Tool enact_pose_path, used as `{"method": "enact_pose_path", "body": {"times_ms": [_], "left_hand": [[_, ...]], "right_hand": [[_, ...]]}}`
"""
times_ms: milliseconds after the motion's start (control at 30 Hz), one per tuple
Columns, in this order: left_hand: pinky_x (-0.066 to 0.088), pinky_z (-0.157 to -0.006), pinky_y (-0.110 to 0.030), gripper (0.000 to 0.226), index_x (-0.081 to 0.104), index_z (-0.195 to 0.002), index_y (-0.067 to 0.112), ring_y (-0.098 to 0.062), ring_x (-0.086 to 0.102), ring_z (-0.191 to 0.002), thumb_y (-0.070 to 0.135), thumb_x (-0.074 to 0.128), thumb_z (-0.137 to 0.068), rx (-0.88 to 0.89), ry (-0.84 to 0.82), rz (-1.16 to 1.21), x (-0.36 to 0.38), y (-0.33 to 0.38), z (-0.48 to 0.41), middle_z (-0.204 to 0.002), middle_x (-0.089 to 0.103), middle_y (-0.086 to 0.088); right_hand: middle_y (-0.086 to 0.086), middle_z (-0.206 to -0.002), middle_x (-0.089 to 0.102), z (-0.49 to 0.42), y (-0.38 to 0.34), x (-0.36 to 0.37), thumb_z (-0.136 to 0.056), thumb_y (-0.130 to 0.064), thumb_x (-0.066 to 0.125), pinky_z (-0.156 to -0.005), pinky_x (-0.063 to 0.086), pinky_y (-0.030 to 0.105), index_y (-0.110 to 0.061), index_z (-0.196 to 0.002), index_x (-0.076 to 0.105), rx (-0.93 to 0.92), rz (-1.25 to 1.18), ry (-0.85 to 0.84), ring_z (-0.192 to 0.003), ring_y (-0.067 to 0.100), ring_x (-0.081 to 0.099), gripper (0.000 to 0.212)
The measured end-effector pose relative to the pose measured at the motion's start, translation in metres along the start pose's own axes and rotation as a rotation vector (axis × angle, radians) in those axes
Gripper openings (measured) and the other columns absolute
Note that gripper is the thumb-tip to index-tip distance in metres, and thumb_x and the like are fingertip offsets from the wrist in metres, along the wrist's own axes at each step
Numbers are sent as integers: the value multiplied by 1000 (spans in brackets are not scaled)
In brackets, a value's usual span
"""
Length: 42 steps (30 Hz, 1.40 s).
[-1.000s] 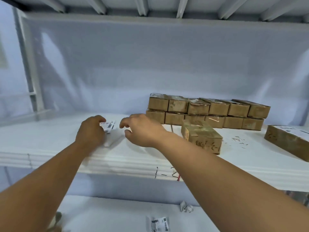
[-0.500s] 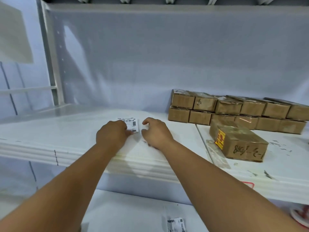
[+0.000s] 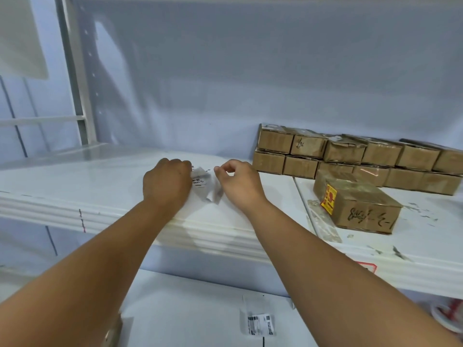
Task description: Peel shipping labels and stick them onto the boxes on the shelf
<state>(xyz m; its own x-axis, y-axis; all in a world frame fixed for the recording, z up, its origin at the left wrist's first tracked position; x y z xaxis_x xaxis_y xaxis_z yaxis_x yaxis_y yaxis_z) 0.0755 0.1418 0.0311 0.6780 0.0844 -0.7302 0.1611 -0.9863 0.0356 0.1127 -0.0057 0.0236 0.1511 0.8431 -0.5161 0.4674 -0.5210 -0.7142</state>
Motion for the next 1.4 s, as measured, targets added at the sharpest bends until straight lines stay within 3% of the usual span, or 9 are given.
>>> {"method": "enact_pose_path", "body": {"times_ms": [167, 267, 400, 467, 600, 700, 800, 1067, 1400], "left_hand": [[31, -43, -28, 13, 53, -74, 7, -32, 49, -73, 4, 65, -80, 37, 416, 186, -43, 4, 12, -72, 53, -9], [27, -39, -25, 24, 53, -66, 8, -29, 48, -62, -7, 72, -64, 273, 533, 98, -52, 26, 19, -64, 52, -7], [31, -43, -28, 17, 51, -70, 10, -26, 41, -64, -5, 57, -68, 496, 595, 124, -52, 47, 23, -65, 53, -7], [42, -50, -31, 8, 59, -76, 9, -27, 45, -74, 6, 61, -69, 440, 523, 262, -45, 48, 14, -75, 58, -7], [40, -91, -30, 62, 56, -122, 16, -20, 40, -111, 49, 60, -69, 135, 200, 724, -24, 55, -1, -122, 46, -7], [40, -95, -26, 64, 37, -139, 23, -12, 50, -111, 39, 65, -84, -216, -80, 1201, -5, 53, 0, -128, 46, 2], [54, -81, -26, 37, 52, -129, 10, -15, 66, -86, 11, 55, -92, -424, -152, 1505, 5, 44, 1, -100, 69, -5], [53, -61, -16, 15, 67, -81, 11, -10, 69, -65, 6, 56, -90, -496, -147, 1557, 5, 36, 8, -72, 72, 0], [52, -59, -15, 15, 67, -93, 8, -7, 66, -62, -1, 55, -89, -440, -265, 1568, 10, 41, 9, -81, 69, -5]], "right_hand": [[-8, -77, 60, 3, -9, -13, -93, -42, 51, -67, 40, 22, -21, -71, 57, 16, -162, 68, -80, 13, 55, 31], [-3, -74, 66, 6, -7, -9, -92, -46, 52, -78, 54, 30, -18, -76, 61, 169, -570, -19, -76, 16, 64, 34], [6, -86, 69, 9, -11, -4, -94, -16, 57, -76, 57, 27, -14, -88, 66, 223, -852, -131, -74, 16, 66, 11], [5, -91, 68, 7, -7, -8, -94, -3, 52, -74, 57, 25, -15, -87, 66, 238, -880, -86, -77, 15, 65, 19], [2, -92, 69, 3, 5, -21, -95, -2, 47, -67, 55, 22, -14, -98, 66, 269, -905, 18, -78, 15, 65, 22], [-1, -92, 69, 1, 13, -25, -94, -1, 45, -59, 51, 18, -16, -102, 65, 300, -820, 15, -72, 9, 63, 26], [-2, -83, 66, -3, 18, -28, -91, 2, 46, -50, 45, 17, -18, -90, 62, 325, -782, 9, -66, 9, 59, 26], [-1, -94, 65, -8, 20, -32, -92, -2, 45, -62, 50, 21, -23, -86, 61, 257, -709, 87, -72, 8, 60, 27], [1, -105, 67, -8, 26, -32, -91, -6, 50, -63, 51, 24, -21, -107, 55, 235, -705, 165, -84, 16, 65, 22]]}}
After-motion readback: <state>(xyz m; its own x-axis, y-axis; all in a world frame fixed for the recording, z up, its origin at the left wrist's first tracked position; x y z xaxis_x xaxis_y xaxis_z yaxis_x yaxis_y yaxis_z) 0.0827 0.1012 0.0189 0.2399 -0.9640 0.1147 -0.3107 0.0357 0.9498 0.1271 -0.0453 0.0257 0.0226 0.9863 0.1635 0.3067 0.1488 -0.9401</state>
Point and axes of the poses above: each hand's wrist, its own z-axis away from the middle knuckle, its own x-axis out of the palm, y = z × x, the point moved 7 cm from there along -z, towards the middle knuckle
